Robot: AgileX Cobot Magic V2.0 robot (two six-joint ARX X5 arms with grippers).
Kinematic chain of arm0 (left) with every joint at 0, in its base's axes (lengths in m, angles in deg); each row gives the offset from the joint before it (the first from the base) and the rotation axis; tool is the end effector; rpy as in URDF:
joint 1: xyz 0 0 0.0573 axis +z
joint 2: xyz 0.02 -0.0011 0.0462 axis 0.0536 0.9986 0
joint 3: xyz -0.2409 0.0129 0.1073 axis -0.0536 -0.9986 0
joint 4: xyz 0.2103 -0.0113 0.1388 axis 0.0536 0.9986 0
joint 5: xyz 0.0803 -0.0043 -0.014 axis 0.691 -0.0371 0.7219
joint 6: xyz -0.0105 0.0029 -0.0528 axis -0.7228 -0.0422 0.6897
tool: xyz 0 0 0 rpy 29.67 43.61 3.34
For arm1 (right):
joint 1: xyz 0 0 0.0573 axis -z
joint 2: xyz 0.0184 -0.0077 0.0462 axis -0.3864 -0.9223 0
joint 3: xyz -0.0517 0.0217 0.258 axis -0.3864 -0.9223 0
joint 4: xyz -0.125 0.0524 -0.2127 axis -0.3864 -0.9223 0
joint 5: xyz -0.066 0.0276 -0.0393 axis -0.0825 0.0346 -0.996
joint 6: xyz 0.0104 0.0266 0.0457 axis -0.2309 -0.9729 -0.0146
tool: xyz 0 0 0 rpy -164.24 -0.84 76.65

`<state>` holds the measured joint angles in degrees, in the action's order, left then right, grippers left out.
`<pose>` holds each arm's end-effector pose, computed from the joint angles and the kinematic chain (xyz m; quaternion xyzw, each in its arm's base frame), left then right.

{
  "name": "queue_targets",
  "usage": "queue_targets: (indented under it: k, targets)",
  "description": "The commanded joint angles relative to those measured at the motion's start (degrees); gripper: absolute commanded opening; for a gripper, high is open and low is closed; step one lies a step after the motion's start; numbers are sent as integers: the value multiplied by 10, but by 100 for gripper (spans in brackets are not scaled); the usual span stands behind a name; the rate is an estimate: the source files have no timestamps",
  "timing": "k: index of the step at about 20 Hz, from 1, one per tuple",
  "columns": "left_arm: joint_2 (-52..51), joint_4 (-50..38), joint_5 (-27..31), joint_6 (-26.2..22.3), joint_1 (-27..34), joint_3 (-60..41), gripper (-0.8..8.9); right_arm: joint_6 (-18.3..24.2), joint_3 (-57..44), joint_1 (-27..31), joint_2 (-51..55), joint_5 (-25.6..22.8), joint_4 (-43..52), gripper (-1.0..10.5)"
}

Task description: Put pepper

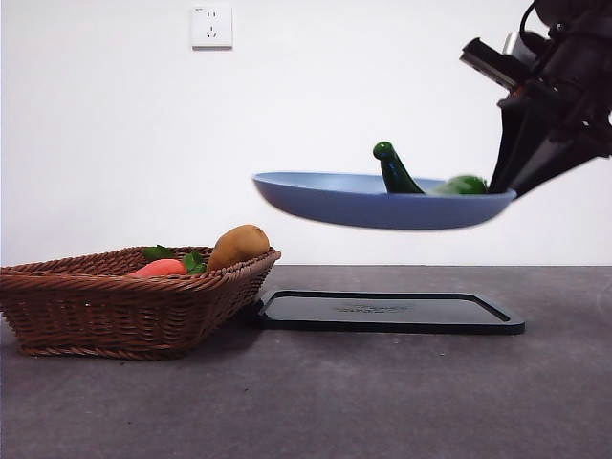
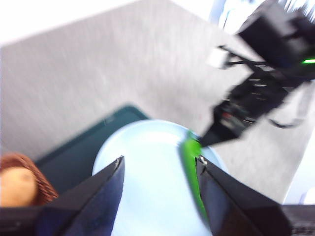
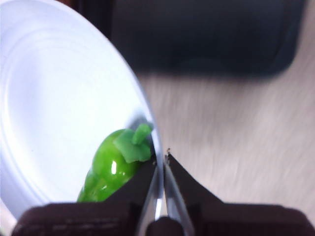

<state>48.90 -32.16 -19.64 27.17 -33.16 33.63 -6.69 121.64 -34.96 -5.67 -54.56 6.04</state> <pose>0.2112 -0.1641 0.3910 0.0281 0.2357 -0.4166 0.8776 0.2736 0.0723 0.2535 0.1838 0.5558 0.1974 0.7863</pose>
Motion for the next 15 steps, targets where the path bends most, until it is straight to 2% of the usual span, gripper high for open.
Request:
queue_targets:
  k: [1, 9, 15]
  targets:
    - [-31, 11, 0, -12, 7, 9, 260, -13, 52, 15, -38, -6, 7, 2]
    - [-112, 61, -1, -20, 10, 9, 260, -12, 213, 52, -223, -28, 9, 2]
    - [-128, 81, -1, -20, 10, 9, 260, -12, 228, 56, -319, -28, 63, 2]
